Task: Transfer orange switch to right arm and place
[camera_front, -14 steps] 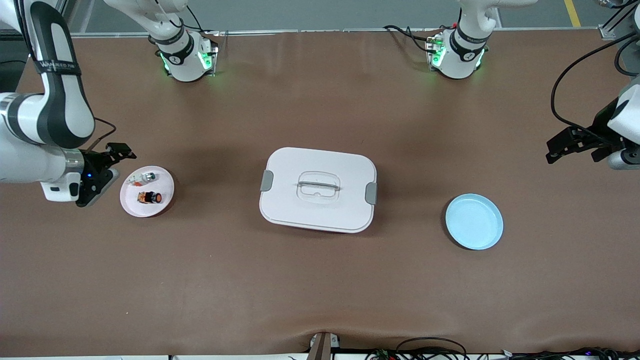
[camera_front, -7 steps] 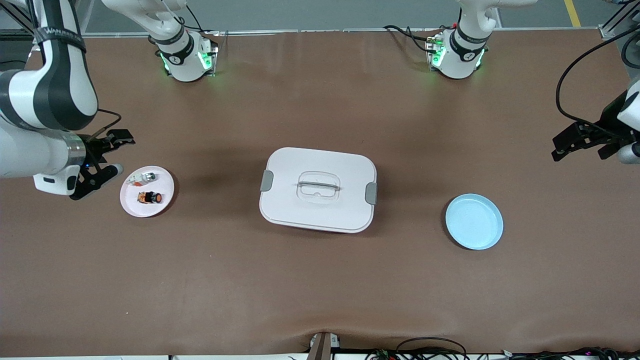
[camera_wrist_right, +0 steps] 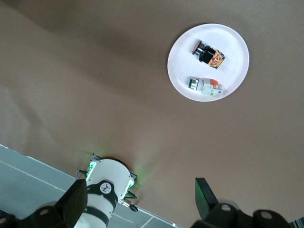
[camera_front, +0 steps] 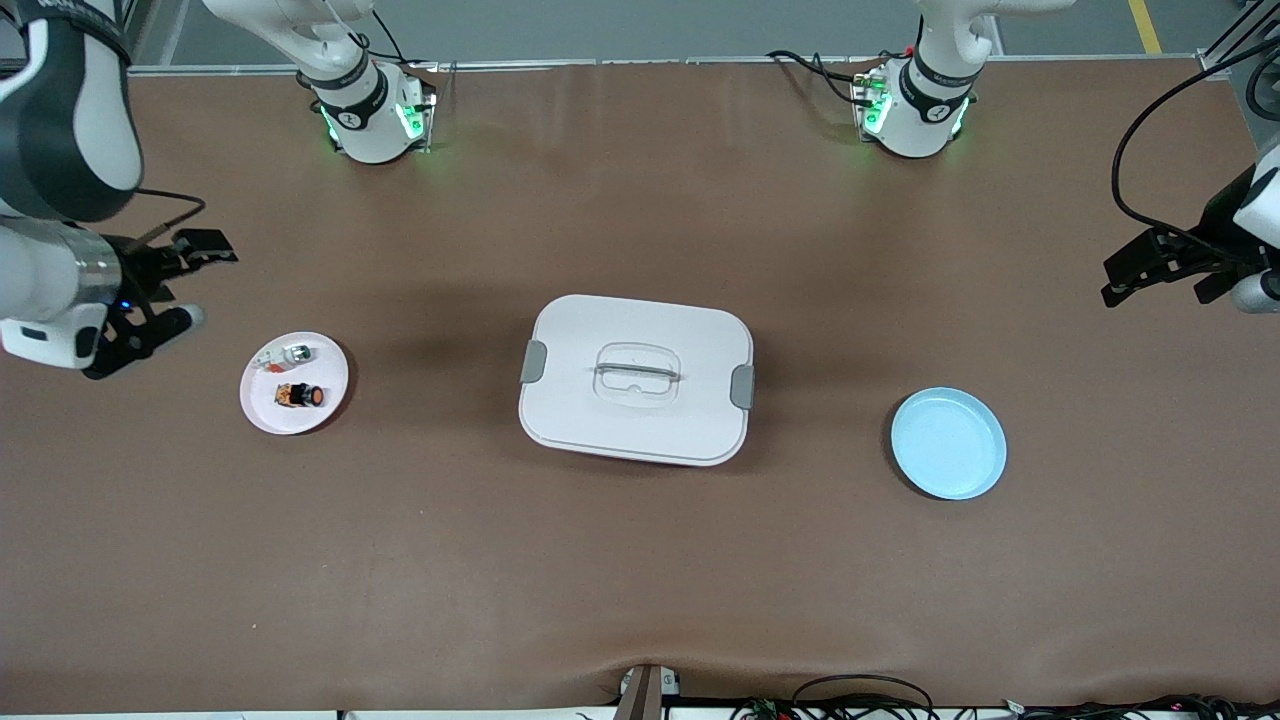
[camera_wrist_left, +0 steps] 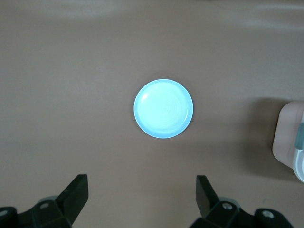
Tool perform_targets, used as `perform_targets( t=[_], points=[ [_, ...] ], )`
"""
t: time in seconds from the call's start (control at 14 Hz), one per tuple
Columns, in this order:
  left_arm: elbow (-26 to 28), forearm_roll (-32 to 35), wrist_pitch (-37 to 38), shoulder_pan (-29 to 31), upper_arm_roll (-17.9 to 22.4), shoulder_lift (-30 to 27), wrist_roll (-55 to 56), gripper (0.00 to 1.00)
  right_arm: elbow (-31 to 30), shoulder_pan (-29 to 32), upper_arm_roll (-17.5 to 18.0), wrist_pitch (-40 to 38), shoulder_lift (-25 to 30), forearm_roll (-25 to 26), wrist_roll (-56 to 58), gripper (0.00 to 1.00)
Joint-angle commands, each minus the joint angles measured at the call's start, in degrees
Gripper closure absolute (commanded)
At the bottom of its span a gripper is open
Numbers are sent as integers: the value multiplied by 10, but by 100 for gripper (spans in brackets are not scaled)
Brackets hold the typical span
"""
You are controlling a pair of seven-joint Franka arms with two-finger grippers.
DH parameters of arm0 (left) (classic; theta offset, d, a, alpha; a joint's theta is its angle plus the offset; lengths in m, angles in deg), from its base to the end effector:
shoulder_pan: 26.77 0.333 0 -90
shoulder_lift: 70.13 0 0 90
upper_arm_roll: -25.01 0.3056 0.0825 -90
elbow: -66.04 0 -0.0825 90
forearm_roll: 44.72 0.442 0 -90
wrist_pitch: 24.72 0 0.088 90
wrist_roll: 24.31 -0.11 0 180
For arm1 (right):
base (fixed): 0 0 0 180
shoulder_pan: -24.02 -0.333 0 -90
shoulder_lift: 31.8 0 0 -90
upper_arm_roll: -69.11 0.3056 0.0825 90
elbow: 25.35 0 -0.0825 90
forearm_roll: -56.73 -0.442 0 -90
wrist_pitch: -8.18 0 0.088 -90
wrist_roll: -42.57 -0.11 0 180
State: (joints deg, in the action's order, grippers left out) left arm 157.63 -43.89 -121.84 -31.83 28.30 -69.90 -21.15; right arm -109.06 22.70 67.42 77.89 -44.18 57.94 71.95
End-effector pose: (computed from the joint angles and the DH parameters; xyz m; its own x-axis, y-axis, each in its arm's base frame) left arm 0.6256 -0.0180 0.6053 0.9954 0.0226 0.0930 0.0236 -0.9997 -0.0096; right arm 0.6243 -0.0053 0.5114 0.7824 0.4771 -0.4004 0.4364 -0.8786 -0.1941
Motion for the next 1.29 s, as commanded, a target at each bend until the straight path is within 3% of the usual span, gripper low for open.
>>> perform_targets(
  t=[0.0,0.36,1.22],
  points=[
    [-4,-1,9,-2,6,-1,-6,0,43,18,1,-25,-8,4,-8,0],
    [-4,0,9,-2,7,0,-7,0,86,62,5,-48,-7,-5,-14,0],
    [-5,-8,26,-3,6,-2,-8,0,78,4,7,-40,21,-15,-220,0]
  ],
)
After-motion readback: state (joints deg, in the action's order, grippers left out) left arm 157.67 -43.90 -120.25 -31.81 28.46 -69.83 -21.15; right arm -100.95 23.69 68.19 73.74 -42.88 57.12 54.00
